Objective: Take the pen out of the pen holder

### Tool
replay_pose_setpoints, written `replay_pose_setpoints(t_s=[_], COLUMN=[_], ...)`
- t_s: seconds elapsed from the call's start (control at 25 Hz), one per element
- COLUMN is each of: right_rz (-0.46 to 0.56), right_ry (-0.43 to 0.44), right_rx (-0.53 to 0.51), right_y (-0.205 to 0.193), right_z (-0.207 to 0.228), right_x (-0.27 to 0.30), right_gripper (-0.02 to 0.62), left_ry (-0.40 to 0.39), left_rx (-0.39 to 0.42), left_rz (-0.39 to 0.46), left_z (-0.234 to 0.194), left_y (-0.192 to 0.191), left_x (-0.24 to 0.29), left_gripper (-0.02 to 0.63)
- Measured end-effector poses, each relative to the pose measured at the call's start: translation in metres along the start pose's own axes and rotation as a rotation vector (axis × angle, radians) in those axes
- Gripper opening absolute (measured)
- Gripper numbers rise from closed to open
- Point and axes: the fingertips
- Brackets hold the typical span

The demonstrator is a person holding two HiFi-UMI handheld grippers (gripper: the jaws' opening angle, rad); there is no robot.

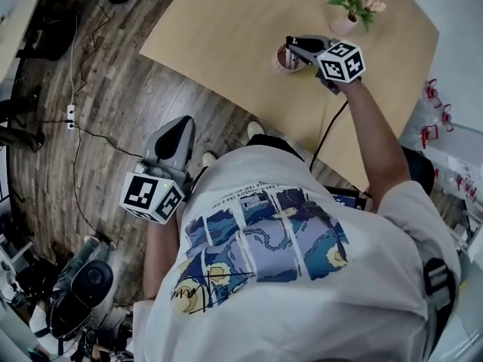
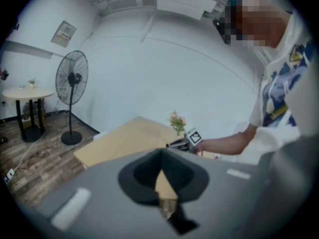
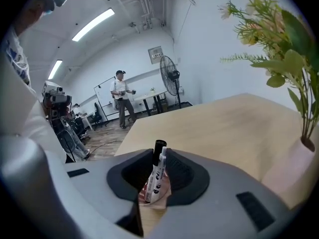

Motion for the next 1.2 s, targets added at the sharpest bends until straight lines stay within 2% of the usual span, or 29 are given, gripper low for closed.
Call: replay_pose_setpoints(t_s=[0.2, 0.88, 1.2], right_rz=[0.014, 0.066, 0.063], right_ry=[-0.024, -0.196, -0.219], right_rx=[0.008, 0.087, 0.104], right_y=[0.000, -0.013, -0.016], right_z=[0.000, 0.015, 0.008], right_x=[-0.003, -0.022, -0.018], right_gripper=[0.066, 0.061, 0.040], left_ry=[-0.008, -0.078, -0.088], left_rx=[0.002, 0.045, 0.042], left_rz=[-0.007, -0.027, -0.027], left_z=[-0.002, 0.005, -0.005], left_y=[0.002, -0.003, -0.003], left_x=[0.001, -0.012, -0.024], left_gripper=[0.009, 0.008, 0.009])
Point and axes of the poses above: the fingertips, and each gripper's own axes: x forward along the fingers, z to its right, y out of its top, and after that the axes turned 10 degrees about -y, right-handed
